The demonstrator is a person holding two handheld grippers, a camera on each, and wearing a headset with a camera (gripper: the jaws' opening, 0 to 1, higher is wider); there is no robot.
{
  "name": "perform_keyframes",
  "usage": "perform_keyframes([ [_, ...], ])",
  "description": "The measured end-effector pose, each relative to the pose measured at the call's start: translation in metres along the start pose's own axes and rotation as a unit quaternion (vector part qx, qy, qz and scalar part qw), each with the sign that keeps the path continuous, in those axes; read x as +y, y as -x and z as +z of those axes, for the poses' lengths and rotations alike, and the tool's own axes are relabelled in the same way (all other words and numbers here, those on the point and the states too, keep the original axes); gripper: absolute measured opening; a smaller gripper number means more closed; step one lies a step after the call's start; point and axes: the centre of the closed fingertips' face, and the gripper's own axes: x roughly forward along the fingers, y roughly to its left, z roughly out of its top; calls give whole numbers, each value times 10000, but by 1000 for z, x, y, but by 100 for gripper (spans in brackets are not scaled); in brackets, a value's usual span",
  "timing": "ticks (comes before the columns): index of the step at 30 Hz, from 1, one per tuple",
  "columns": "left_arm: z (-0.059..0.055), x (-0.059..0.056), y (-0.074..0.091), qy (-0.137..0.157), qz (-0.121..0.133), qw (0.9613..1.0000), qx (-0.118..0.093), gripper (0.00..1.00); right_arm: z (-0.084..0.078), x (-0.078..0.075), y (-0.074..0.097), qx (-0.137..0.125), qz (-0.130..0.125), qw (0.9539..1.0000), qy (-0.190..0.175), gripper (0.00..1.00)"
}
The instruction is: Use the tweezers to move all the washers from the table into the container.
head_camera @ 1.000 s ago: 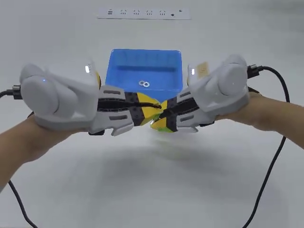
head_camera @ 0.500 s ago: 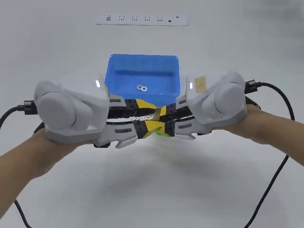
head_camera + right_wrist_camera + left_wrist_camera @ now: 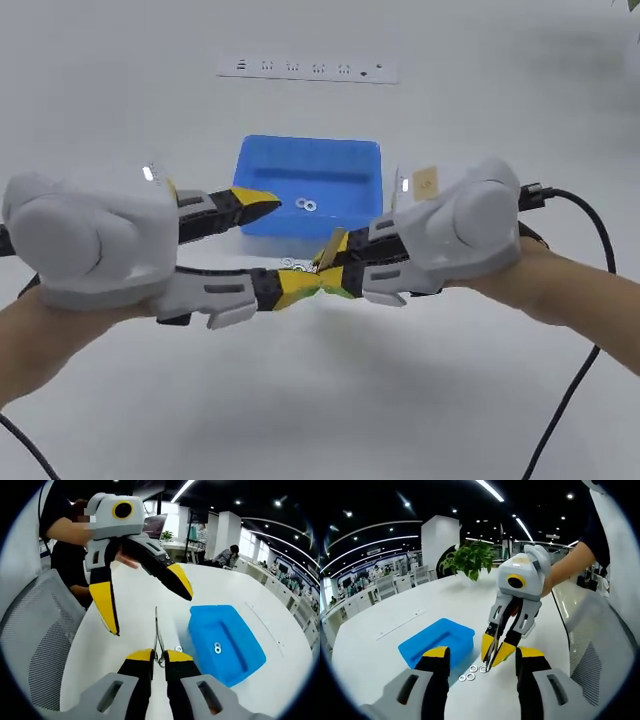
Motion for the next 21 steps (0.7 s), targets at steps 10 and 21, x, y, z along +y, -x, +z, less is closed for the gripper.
perform_keyframes([
  [10,-5,-3,30,125,244,9996,-122,65,15,-4,18,64,-164,9998,25,9],
  [21,-14,-1,56,332,412,9982,-282,67,46,-31,26,20,-379,9992,139,10],
])
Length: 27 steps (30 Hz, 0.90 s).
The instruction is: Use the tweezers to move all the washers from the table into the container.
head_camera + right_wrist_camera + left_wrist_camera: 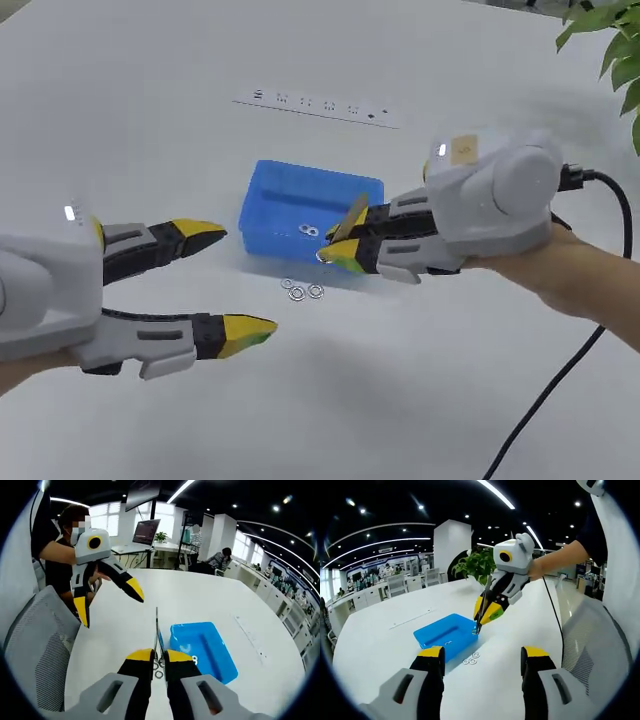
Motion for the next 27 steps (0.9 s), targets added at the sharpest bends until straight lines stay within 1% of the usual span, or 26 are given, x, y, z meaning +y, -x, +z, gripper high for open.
perform_keyframes([
  [3,-2,1,4,18,-23,10000,1,69,5,-12,-3,-12,-9,10000,61,10],
  [6,-4,7,8,95,39,9999,-25,74,9,-23,-9,-23,-32,10000,67,10],
  [9,-6,13,10,192,123,9997,-65,78,8,-35,-17,-19,-66,10000,27,10],
  [12,-6,18,10,298,181,9993,-118,85,5,-46,-23,-16,-89,9999,-59,10],
  [15,-6,21,9,368,205,9990,-123,91,-5,-57,-33,74,-106,9999,-71,10],
  [17,-5,21,9,418,214,9988,-161,99,-12,-62,-38,144,-120,9998,-101,10],
  [21,-6,25,12,474,236,9985,-144,100,-30,-72,-51,305,-113,9994,-148,10],
  [24,-13,29,14,477,315,9984,-7,100,-41,-77,-61,424,-92,9989,-173,10],
  [27,-19,32,17,541,372,9978,58,100,-50,-80,-68,532,-65,9984,-151,10],
])
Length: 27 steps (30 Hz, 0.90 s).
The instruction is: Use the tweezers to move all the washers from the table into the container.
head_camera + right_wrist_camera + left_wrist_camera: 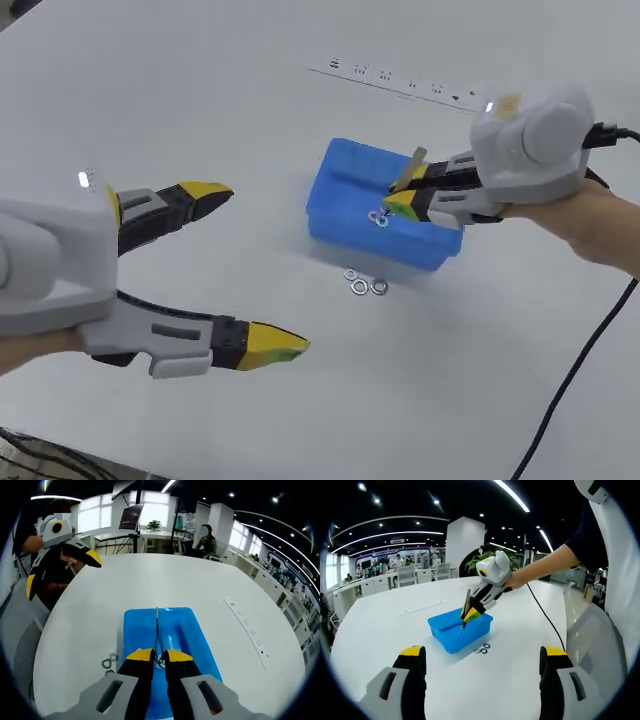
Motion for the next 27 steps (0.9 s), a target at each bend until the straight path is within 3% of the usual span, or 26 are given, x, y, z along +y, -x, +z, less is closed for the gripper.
perform_keyframes([
  [6,-8,3,3,88,85,9998,125,100,-6,-2,-6,64,28,10000,-27,10],
  [10,-7,1,1,104,76,9998,139,100,-7,-3,-6,90,7,10000,-7,10],
  [16,1,-2,-3,85,56,9999,79,100,-4,-6,1,68,-79,9999,7,11],
  [19,10,-1,-4,249,76,9996,-148,100,0,-7,7,26,-117,9999,-7,11],
  [25,15,5,-11,147,53,9998,-139,99,9,-5,16,-69,-138,9999,-62,10],
  [27,17,12,-16,71,97,9999,-88,95,12,-2,17,-81,-133,9999,-16,9],
])
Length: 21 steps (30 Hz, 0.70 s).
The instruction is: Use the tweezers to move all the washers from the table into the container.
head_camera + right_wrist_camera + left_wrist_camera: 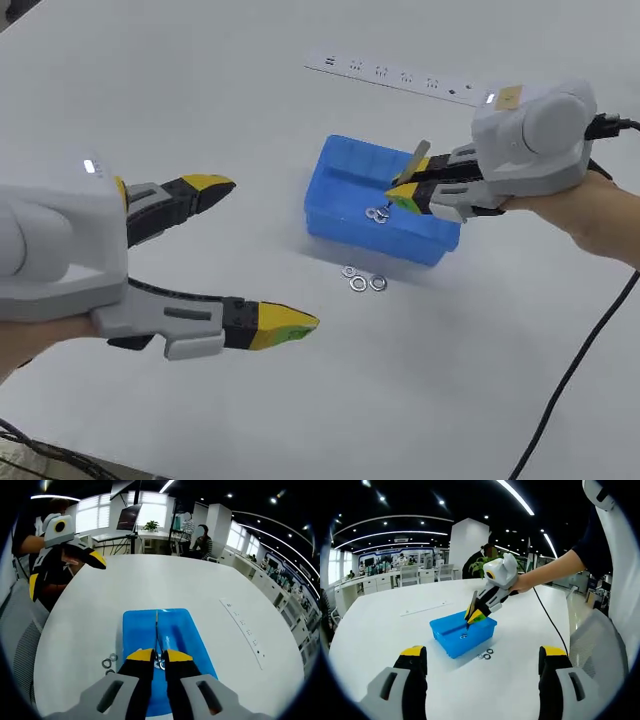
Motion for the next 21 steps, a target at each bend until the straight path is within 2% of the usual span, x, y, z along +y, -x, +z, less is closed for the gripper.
perform_keyframes([
  [1,-2,8,-3,-164,118,9997,154,90,2,3,1,8,43,10000,50,9],
  [3,0,15,-8,-240,174,9994,151,82,5,7,1,22,74,9999,122,8],
  [6,17,22,-21,-78,138,9998,-119,77,8,10,2,48,113,9998,186,8],
  [8,27,22,-30,-83,32,9997,-219,74,10,13,2,43,147,9998,160,8],
  [10,31,24,-39,-154,-7,9996,-223,71,12,15,3,48,167,9996,228,8],
  [14,36,23,-62,-312,-240,9992,-69,67,13,16,5,34,185,9995,272,8],
  [16,32,22,-73,-307,-375,9987,132,64,14,17,6,33,195,9994,292,8],
  [18,30,24,-82,-458,-421,9977,256,60,14,19,7,35,229,9993,302,8],
  [21,33,23,-90,-552,-532,9966,316,57,15,23,9,21,295,9992,265,8],
])
